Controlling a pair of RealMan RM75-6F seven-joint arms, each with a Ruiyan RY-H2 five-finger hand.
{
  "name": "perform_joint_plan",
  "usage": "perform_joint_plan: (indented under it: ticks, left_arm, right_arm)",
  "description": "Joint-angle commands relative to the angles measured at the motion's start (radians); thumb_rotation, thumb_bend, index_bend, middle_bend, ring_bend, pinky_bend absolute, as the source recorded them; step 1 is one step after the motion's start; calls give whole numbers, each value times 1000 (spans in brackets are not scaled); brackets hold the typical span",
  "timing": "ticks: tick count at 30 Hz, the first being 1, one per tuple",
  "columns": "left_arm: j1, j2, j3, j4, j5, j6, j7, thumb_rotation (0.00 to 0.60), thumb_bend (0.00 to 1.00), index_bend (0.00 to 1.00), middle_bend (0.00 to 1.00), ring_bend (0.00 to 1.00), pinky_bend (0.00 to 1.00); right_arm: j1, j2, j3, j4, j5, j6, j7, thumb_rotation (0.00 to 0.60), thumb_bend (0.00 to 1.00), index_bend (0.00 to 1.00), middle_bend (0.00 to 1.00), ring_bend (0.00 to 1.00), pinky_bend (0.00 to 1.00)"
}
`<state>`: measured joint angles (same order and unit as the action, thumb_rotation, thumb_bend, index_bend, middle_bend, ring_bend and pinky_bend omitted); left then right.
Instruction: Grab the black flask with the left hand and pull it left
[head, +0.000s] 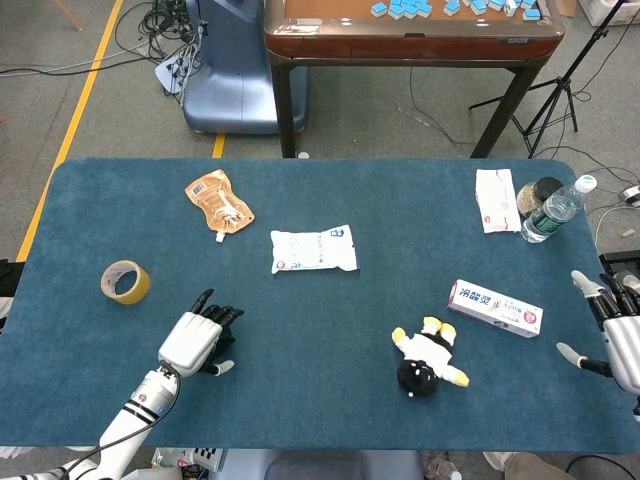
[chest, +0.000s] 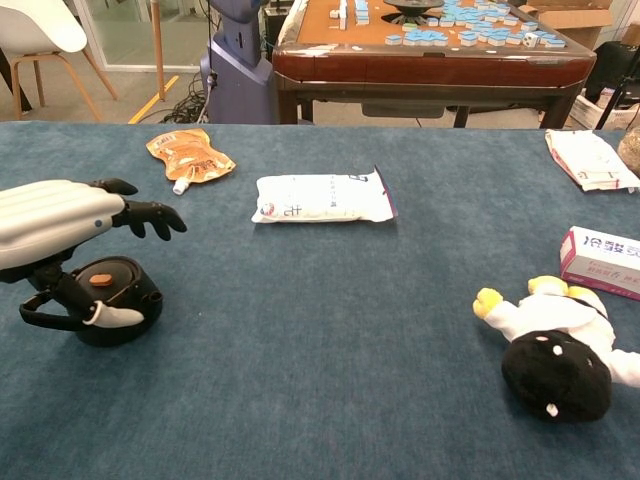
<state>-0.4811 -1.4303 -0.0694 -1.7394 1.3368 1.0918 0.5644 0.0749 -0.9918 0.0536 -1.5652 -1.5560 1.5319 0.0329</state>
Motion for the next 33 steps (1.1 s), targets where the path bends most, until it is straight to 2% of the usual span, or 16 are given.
perform_joint_plan:
  ticks: [1,7,14,17,18,22,28,33]
  left_arm:
    - [4,12,10,9,-6,7,3,505,146,167,224,239,0]
    - [25,53,31,14,-14,34,5,538,146,167,224,239,0]
    - [29,75,31,15,-25,41,-21,545,146,167,224,239,0]
    - [31,89,39,3,5,44,-64,540,146,173,224,239,0]
    - [31,96,44,4,21,47,-76,525,146,184,224,239,0]
    - [43,120,62,11,102,82,-151,344,146,264,247,242,0]
    - [63,144,87,34,202,142,-234,285,146,362,335,277,0]
    - [73,147,107,54,230,146,-248,281,146,385,364,287,0]
  right_arm:
    - [0,-2,-1,2,-1,-2,1,600,124,67,231,109,174]
    - [0,-5,-2,5,-4,-4,2,600,124,67,231,109,174]
    - [-2,-8,-2,6,-9,0,3,600,124,67,232,109,174]
    - [-3,-9,-2,8,-11,2,6,600,124,67,231,109,174]
    - [-3,-10,-3,9,-11,1,8,600,124,67,231,109,173]
    - [-4,-11,-4,14,-13,1,13,600,124,67,231,109,174]
    - [-7,-13,-6,18,-18,4,17,600,124,67,231,110,174]
    - [-8,-13,-6,16,-21,7,19,600,124,67,232,109,174]
